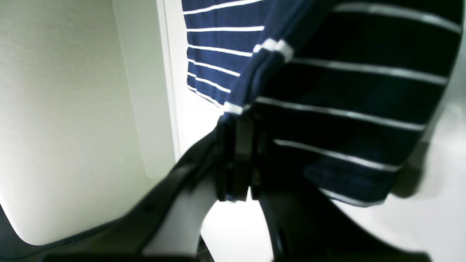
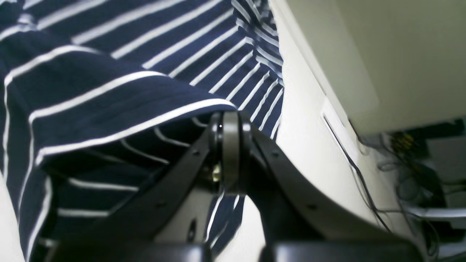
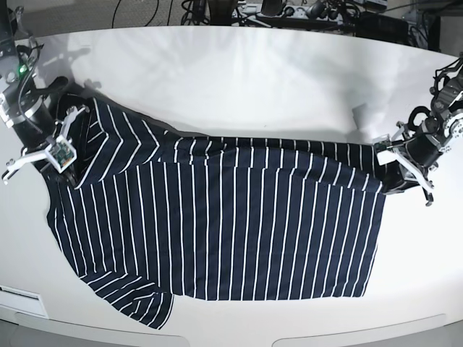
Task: Fold the T-shirt properly
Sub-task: 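Lift both grasped edges and lay them across toward the opposite edge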
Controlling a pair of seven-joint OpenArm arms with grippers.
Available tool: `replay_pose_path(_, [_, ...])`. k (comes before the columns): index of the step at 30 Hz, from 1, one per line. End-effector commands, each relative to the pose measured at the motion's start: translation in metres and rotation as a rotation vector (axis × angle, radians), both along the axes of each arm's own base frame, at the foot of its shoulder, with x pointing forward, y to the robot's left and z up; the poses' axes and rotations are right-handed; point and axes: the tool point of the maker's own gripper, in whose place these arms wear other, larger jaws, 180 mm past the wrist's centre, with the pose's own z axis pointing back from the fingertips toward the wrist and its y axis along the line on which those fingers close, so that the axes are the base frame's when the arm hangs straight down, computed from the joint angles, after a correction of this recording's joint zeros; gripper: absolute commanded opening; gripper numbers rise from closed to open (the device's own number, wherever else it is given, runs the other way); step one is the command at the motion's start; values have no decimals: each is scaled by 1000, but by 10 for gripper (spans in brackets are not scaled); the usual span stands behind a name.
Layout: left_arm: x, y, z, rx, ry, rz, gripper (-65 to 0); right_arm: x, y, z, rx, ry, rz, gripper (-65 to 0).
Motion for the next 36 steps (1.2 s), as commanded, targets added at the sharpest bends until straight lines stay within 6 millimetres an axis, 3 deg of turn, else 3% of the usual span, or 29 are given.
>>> replay_pose_path(1, [9, 4, 16, 11, -51, 1, -650, 10, -3, 15, 6, -46, 6, -650])
replay_pose_path(7, [9, -5, 12, -21, -51, -3, -650, 32, -2, 20, 87, -51, 24, -650])
replay_pose_path(14, [9, -6, 12, -24, -50, -3, -650, 56, 18, 2, 86, -14, 68, -650])
replay_pose_path(17, [9, -6, 12, -22, -50, -1, -650, 71, 15, -2, 73, -9, 54, -650])
replay_pose_path(26, [9, -6, 12, -22, -51, -2, -650, 118, -11, 12, 54, -37, -16, -650])
replay_pose_path(36, [9, -3, 11, -10, -53, -3, -650, 137, 6, -9, 69, 32, 12, -650])
